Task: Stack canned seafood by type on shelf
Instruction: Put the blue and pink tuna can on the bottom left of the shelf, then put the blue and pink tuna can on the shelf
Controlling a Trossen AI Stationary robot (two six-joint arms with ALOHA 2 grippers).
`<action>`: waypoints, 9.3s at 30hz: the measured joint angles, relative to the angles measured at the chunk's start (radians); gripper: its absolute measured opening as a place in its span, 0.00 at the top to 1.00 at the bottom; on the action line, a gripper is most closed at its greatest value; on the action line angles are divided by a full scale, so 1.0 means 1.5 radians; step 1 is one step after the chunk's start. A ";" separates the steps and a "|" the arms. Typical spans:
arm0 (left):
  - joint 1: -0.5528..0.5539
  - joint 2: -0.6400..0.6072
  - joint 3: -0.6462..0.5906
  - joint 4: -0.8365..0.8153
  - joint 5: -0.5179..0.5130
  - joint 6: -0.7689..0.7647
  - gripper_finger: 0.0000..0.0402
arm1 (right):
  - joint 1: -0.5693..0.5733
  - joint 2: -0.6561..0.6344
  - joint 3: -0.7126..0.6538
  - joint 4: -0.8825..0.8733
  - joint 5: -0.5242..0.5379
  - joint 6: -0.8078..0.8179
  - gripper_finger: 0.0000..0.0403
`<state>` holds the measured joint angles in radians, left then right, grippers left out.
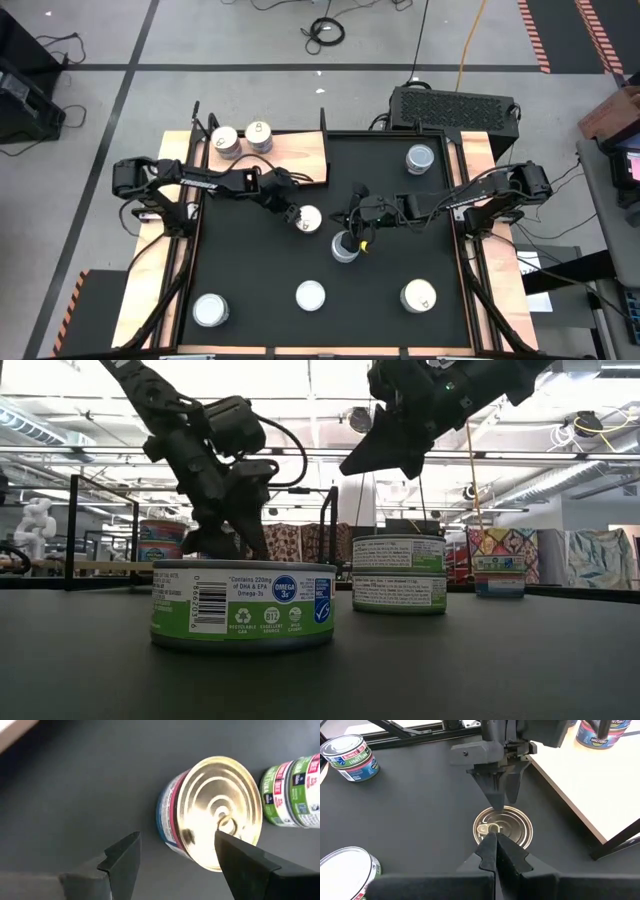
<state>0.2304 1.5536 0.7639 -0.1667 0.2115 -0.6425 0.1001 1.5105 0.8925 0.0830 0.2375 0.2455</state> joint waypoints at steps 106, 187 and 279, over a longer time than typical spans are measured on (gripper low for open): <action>-0.024 0.080 0.121 -0.140 0.083 0.088 0.62 | 0.000 0.000 0.000 -0.024 -0.003 -0.002 1.00; 0.258 -0.117 0.142 -0.317 0.205 0.159 1.00 | 0.000 0.000 0.000 -0.054 -0.003 0.001 1.00; 0.187 -0.015 0.191 -0.522 -0.225 0.222 0.78 | 0.000 0.000 0.000 -0.057 -0.003 -0.002 1.00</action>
<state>0.5110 1.5311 1.0504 -0.9492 -0.1254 -0.3091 0.1001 1.5108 0.8925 -0.0021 0.2331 0.2420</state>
